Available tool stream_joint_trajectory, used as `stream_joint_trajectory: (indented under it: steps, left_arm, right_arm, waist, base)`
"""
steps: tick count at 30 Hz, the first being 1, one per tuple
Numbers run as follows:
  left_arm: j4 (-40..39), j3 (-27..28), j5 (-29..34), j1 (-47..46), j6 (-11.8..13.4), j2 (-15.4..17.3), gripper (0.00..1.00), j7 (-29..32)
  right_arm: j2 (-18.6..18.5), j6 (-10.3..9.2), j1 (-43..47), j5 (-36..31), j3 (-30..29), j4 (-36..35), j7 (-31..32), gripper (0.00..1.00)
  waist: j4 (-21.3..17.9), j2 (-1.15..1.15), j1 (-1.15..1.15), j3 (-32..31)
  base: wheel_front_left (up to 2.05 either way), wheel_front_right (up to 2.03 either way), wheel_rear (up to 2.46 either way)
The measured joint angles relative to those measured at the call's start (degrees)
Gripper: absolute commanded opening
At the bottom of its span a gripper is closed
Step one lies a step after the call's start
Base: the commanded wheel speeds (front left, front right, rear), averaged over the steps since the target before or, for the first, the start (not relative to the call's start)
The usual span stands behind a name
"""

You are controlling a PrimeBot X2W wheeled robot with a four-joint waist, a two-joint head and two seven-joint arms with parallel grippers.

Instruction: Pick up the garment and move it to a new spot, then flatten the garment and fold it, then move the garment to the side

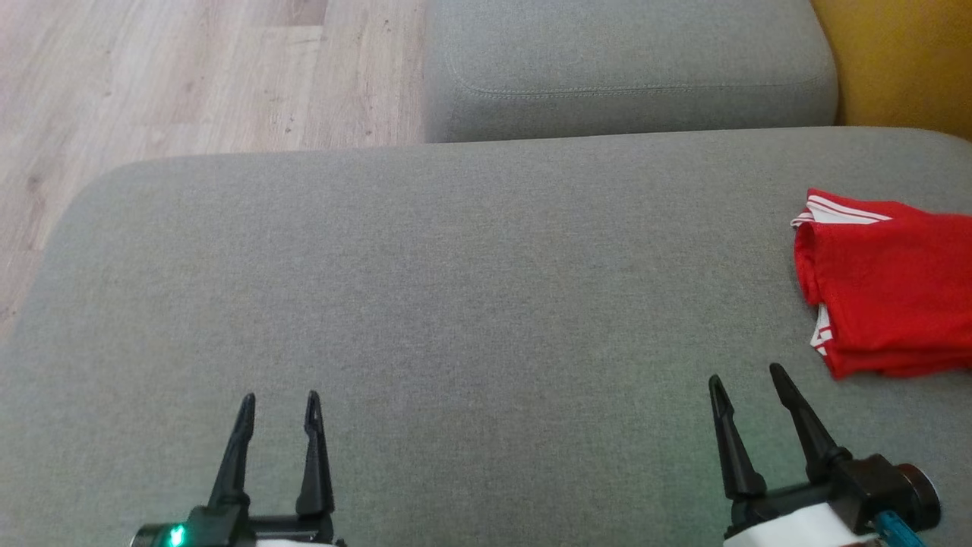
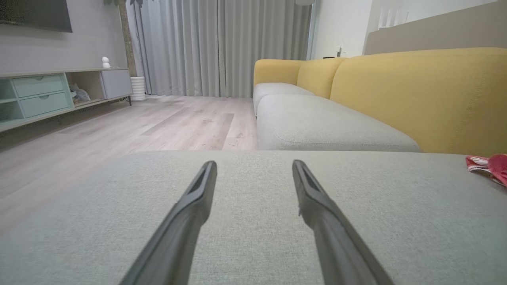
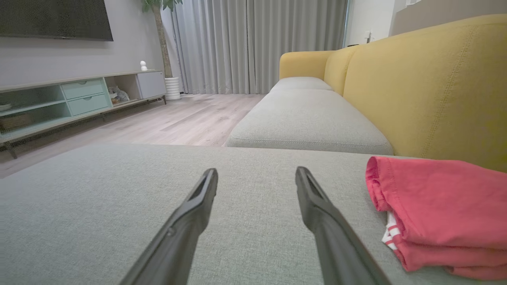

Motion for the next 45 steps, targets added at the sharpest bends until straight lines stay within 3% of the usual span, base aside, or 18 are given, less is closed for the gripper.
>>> stream_joint_trajectory:
  steps: [10,11,17,45]
  left_arm:
    - [-0.3,0.5,-0.2,0.0,0.3,0.0,1.00,0.0]
    - [-0.1,0.5,-0.5,0.0,0.5,0.0,0.00,0.0]
    - [4.8,0.3,-1.0,1.8,0.5,0.0,0.00,0.1]
    - [6.0,1.5,-20.3,-0.5,-2.1,0.3,0.00,3.6]
  right_arm:
    - [0.0,0.00,0.0,0.6,0.0,0.0,0.0,1.00]
    - [0.0,0.00,0.0,0.5,0.0,0.1,0.0,0.00]
    - [0.0,0.00,1.3,0.9,0.3,5.3,0.2,0.00]
    - [-0.1,0.00,-0.9,21.4,-0.7,6.5,3.6,0.00]
  waist:
    - [0.3,0.00,0.00,-0.6]
    - [0.4,0.00,0.00,-0.6]
    - [0.4,0.00,0.00,-0.6]
    - [-0.3,0.00,0.01,-0.3]
  base:
    - [0.00,0.00,0.00]
    - [0.00,0.00,0.00]
    - [0.00,0.00,0.00]
    - [0.00,0.00,0.00]
